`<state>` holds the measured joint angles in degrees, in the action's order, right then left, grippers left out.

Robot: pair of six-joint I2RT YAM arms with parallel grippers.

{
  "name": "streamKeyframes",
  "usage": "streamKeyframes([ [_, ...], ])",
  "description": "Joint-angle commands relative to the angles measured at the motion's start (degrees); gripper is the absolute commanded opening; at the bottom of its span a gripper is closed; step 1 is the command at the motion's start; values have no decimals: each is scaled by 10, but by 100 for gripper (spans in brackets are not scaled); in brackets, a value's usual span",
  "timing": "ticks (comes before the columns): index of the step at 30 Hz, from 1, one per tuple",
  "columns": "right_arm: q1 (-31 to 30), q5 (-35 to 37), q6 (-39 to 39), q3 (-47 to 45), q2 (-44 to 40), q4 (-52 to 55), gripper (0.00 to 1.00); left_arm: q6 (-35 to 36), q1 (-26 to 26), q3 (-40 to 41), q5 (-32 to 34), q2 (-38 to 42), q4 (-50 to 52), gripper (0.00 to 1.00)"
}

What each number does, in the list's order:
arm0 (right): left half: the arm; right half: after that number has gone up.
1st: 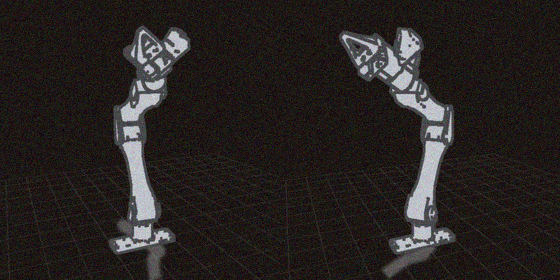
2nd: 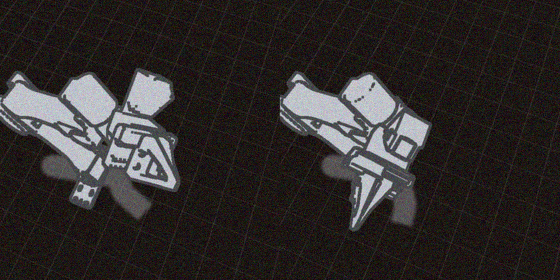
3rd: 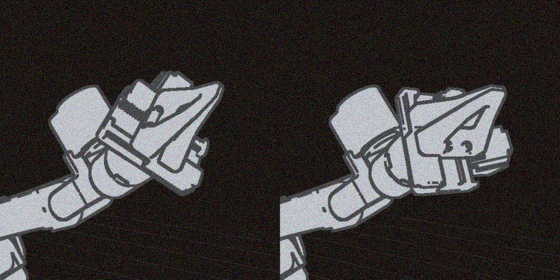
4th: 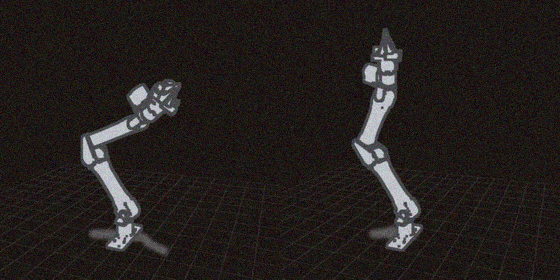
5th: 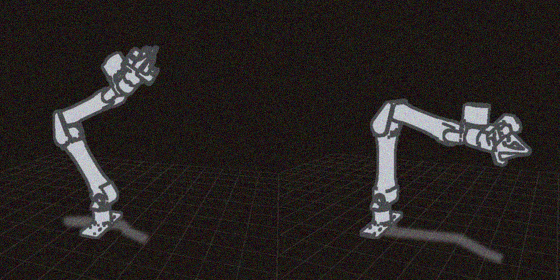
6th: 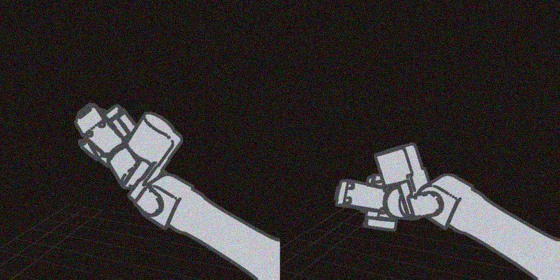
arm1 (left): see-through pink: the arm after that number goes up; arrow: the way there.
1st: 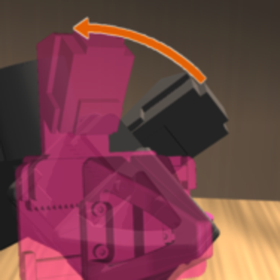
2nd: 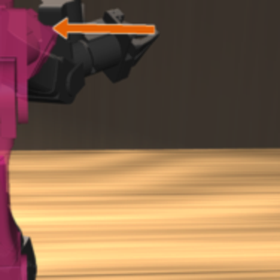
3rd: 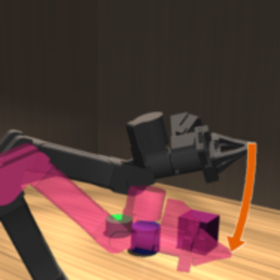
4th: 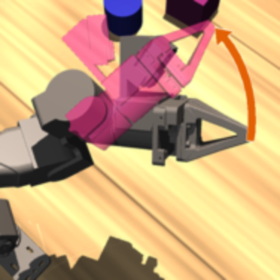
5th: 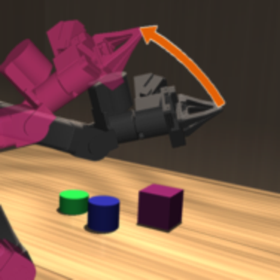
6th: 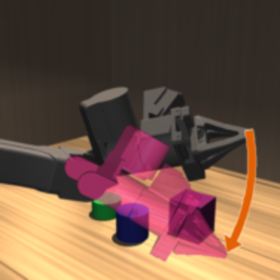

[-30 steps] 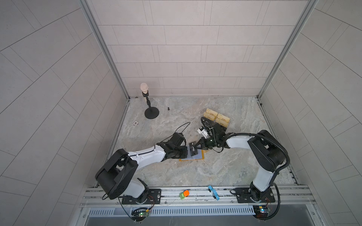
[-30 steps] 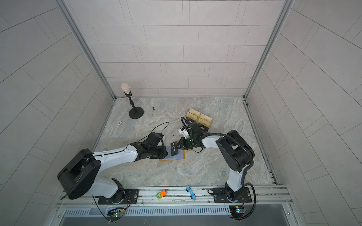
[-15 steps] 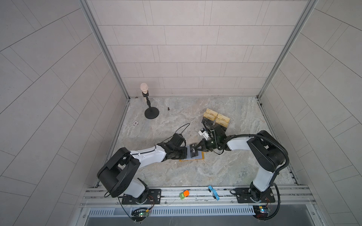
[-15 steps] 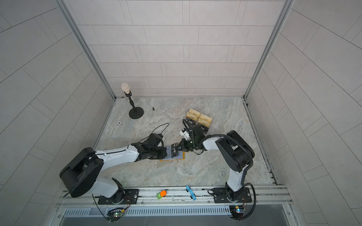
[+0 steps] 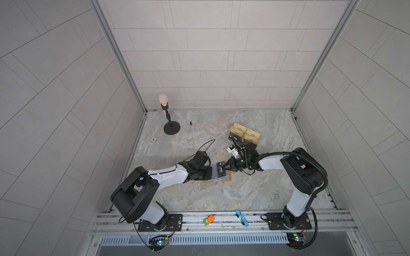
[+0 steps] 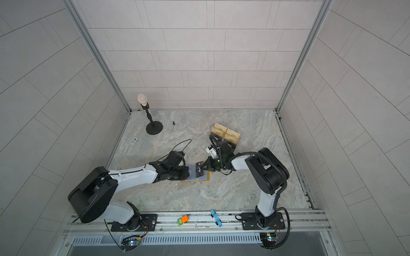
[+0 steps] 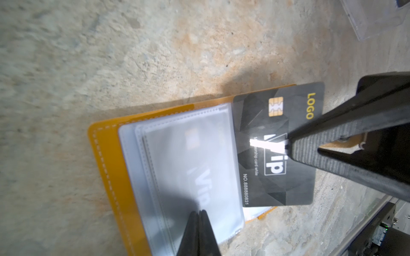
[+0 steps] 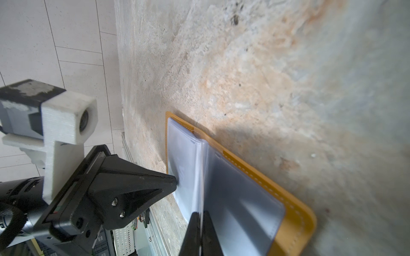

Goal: Insert credit cards into a card holder
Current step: Insert the credit card into the card slot.

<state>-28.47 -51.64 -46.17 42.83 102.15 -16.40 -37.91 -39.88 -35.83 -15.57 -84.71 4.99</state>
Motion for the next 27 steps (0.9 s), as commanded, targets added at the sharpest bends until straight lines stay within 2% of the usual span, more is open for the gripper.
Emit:
streamKeyframes([
  [1,0,-8,-19,-8,-11,-30,0,1,-1,15,12,-7,14,5],
  [27,0,-22,-36,-22,13,-67,0,2,1,15,17,3,27,5],
])
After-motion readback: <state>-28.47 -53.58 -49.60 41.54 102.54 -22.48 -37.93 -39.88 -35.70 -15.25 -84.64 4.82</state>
